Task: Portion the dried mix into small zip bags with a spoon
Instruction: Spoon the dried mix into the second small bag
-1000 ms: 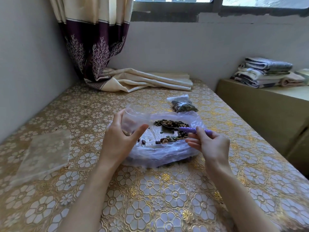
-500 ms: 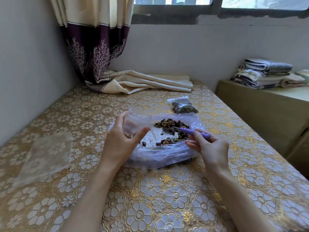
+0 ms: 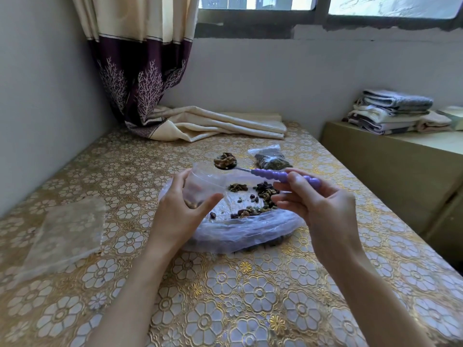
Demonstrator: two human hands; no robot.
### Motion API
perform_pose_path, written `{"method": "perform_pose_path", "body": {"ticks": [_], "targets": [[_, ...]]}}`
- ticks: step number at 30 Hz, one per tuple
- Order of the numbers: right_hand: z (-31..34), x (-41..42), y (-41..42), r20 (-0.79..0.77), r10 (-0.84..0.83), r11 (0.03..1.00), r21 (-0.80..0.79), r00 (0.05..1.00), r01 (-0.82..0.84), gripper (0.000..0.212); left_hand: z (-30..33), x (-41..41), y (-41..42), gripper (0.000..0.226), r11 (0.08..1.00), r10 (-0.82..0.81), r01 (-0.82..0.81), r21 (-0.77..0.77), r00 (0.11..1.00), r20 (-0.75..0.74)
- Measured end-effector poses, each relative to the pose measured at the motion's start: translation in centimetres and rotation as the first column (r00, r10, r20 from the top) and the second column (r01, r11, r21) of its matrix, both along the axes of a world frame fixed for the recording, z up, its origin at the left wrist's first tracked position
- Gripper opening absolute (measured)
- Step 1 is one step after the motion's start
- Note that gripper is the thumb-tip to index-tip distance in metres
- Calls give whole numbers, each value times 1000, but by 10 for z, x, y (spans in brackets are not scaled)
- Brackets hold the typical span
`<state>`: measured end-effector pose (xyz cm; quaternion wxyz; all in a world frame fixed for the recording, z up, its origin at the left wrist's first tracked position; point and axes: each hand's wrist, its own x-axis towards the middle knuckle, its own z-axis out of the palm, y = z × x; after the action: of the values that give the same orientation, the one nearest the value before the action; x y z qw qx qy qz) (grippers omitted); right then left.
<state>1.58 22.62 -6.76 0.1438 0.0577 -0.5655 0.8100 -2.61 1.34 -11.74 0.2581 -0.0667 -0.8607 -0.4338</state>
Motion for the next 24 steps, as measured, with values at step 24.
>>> {"method": "perform_pose_path", "body": {"ticks": [24], "targets": [[-1,-38,34,104,106,981,-171,989,-87,10,-2,-1,0,91,999,19,-18,39,1000,-13]]}}
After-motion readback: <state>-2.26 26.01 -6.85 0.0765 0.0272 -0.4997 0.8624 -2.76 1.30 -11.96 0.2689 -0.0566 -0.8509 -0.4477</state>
